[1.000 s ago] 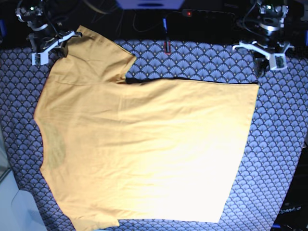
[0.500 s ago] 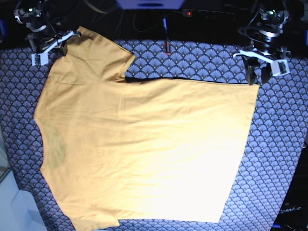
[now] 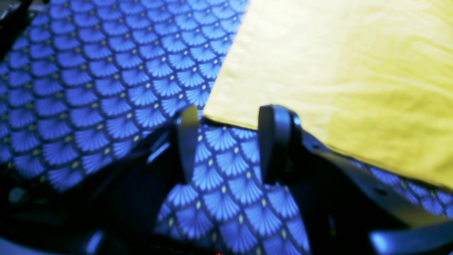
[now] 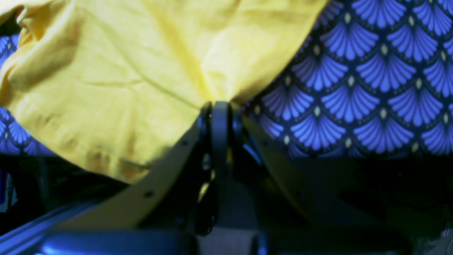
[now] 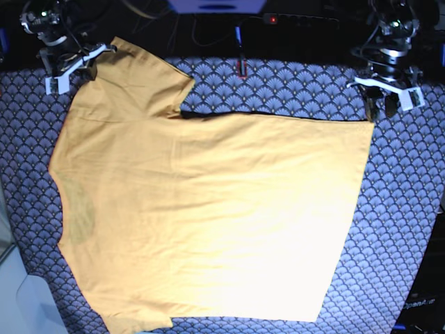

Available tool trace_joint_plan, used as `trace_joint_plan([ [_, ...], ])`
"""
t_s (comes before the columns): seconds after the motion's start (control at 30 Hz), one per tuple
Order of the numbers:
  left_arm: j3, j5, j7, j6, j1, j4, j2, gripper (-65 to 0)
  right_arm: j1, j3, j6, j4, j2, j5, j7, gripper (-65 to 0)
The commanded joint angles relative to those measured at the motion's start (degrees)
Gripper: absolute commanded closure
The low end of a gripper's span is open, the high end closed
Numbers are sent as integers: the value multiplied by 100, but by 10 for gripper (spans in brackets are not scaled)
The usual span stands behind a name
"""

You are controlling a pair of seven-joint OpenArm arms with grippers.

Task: Fold the T-shirt properly
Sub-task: 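Grasp the shirt's side edge corner with the left gripper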

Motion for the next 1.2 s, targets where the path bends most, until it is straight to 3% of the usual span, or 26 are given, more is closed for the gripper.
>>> trace_joint_plan([
  [0.0, -76, -63, -137, -10, -16, -5, -32, -277, -12, 26, 34, 95, 37, 87, 92, 0],
  [0.17, -68, -99, -137, -19, -200, -339, -49, -277, -21, 26, 34, 95, 55, 87, 92, 0],
  [0.4, -296, -837, -137, 25, -464, -849, -85, -277, -29, 26, 34, 77, 116, 87, 92, 0],
  [0.63, -665, -872, -137, 16, -833, -1446, -58, -277, -38, 26, 34, 77, 116, 78, 92, 0],
  [1.17, -542, -846, -137, -2, -1343, -1991, -85, -277, -47, 26, 34, 77, 195, 78, 92, 0],
])
